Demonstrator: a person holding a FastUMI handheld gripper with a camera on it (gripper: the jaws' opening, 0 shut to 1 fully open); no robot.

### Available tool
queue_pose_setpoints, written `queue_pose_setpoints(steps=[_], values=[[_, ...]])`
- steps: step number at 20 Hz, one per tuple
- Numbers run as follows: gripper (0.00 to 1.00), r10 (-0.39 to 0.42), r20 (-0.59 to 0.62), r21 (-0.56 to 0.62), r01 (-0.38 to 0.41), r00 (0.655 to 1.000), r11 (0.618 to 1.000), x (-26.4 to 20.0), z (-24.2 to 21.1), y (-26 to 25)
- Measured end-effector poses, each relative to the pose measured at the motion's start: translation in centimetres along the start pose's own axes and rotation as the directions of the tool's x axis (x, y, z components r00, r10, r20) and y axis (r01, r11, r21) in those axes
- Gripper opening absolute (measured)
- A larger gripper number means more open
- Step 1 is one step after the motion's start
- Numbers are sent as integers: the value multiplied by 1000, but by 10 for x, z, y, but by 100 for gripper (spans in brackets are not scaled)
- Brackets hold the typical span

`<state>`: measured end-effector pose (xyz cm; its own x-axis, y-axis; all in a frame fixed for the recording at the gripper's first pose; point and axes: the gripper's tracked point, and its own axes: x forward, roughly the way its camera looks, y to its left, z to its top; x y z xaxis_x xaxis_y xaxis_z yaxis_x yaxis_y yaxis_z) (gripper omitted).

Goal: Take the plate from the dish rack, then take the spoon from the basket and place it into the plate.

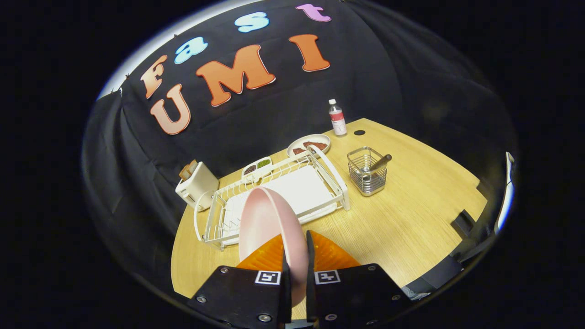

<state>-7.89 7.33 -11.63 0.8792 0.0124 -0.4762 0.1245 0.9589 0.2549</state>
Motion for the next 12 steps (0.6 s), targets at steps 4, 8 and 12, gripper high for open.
queue_pose_setpoints(steps=[4, 8, 12], values=[[13, 6, -39, 67, -3, 999, 998, 4, -23, -6], [13, 16, -91, 104, -6, 996, 995, 12, -49, -12], [13, 20, -148, 125, -1, 989, 992, 22, -71, -14]])
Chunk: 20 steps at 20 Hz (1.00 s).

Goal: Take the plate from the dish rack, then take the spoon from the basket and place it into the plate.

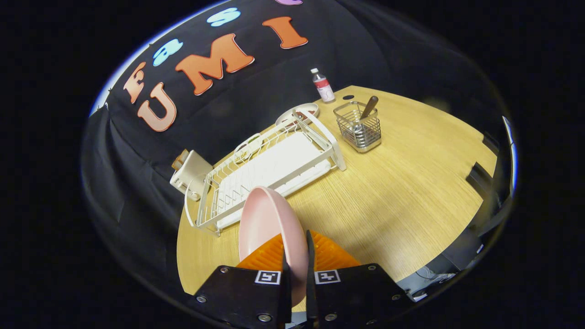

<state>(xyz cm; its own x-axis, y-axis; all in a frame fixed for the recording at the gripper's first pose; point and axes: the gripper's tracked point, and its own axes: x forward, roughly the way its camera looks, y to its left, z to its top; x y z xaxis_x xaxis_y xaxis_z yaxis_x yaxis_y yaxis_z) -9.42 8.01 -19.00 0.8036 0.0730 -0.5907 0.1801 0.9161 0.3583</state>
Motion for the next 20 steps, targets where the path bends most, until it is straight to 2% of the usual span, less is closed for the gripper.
queue_pose_setpoints(steps=[12, 20], values=[[13, 19, -102, 79, -11, 995, 997, 30, -31, -6], [15, 51, -159, 179, -22, 986, 984, 46, -42, -9]])
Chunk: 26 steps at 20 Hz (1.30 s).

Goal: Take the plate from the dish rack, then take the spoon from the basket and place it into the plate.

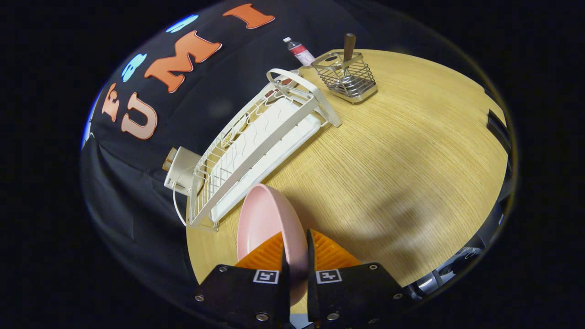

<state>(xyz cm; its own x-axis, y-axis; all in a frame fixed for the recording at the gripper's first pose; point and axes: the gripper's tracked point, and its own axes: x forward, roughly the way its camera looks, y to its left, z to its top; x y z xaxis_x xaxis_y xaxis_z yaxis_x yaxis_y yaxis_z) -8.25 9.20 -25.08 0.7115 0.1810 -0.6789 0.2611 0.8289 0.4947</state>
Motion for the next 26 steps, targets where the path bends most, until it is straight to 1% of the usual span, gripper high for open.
queue_pose_setpoints(steps=[4, 10, 11, 14, 15, 18, 19, 20, 21, 23, 26], values=[[18, 2, -20, 35, -1, 1000, 999, 3, -1, -2], [20, -27, -33, 21, 28, 999, 999, 3, 1, -15], [23, -19, -31, 27, 19, 999, 999, 2, 3, -14], [35, -26, -13, -9, 26, 1000, 1000, -3, 12, -20], [47, -36, 3, -30, 36, 999, 999, -6, 19, -24], [71, -59, 70, -89, 65, 996, 994, -19, 50, -36], [81, -72, 100, -112, 83, 992, 990, -23, 64, -41], [85, -86, 133, -136, 104, 987, 985, -29, 77, -46], [92, -98, 169, -161, 125, 981, 979, -34, 92, -50], [98, -114, 247, -209, 168, 962, 964, -43, 123, -56], [98, -110, 373, -268, 220, 921, 938, -57, 171, -60]])
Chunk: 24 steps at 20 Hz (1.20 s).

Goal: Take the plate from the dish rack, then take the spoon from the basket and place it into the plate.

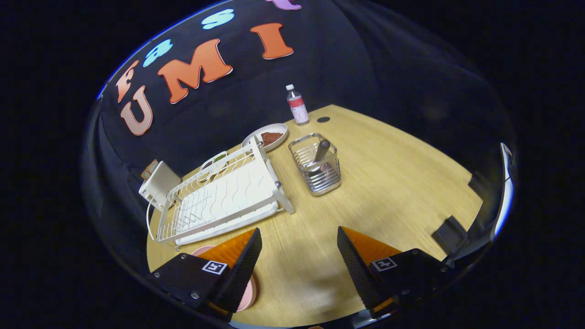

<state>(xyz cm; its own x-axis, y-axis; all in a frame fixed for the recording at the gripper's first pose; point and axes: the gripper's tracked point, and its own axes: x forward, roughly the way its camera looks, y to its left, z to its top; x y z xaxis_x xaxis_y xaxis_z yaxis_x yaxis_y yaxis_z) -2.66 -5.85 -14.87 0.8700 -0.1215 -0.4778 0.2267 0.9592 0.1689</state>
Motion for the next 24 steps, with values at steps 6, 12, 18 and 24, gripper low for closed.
queue_pose_setpoints(steps=[6, 12, 18, 24], values=[[98, 55, 256, -135, -21, 965, 991, 14, 79, -10], [98, 88, 285, -226, -23, 955, 974, 50, 98, -16], [88, 89, 226, -227, -36, 970, 973, 91, 87, -25], [36, 85, 186, -253, -36, 979, 967, 108, 74, -23]])
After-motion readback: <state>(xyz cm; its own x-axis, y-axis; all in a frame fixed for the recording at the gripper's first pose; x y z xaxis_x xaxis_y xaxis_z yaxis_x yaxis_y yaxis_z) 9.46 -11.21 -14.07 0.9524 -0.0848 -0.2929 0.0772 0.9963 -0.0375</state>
